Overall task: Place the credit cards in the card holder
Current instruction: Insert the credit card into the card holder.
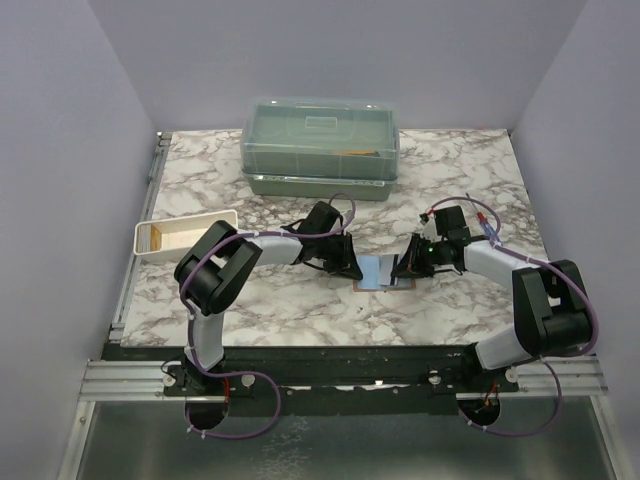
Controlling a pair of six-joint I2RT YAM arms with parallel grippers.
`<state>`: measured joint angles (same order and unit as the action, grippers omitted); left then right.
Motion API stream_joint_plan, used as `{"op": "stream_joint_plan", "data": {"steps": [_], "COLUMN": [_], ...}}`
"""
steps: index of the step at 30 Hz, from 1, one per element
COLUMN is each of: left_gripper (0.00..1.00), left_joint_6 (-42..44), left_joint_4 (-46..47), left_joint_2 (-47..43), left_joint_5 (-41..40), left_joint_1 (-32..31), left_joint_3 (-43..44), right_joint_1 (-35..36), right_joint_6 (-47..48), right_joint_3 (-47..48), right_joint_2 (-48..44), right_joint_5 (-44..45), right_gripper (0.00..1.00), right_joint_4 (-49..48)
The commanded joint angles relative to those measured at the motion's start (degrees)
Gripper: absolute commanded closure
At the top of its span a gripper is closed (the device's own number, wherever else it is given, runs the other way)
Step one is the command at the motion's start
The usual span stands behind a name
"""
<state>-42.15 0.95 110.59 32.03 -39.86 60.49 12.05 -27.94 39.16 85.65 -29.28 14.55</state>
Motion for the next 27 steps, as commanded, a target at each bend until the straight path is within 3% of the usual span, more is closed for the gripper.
{"op": "stream_joint_plan", "data": {"steps": [1, 27], "left_gripper": [0.86, 0.86], "left_joint_6": [1.0, 1.2], "left_joint_4": [-0.6, -0.6], "left_joint_2": [1.0, 0.7], "left_joint_5": [-2.5, -2.2], "left_joint_1": [0.1, 0.2], "left_joint_3": [-1.1, -0.9], "right_joint_1": [0.4, 0.4], "right_joint_6": [1.7, 4.3], "right_joint_3": [-0.2, 5.3], "right_joint_2": [0.5, 10.5], "right_joint_5": [-1.2, -6.6], "right_gripper": [1.0, 0.99], "right_joint_4": [1.6, 6.0]}}
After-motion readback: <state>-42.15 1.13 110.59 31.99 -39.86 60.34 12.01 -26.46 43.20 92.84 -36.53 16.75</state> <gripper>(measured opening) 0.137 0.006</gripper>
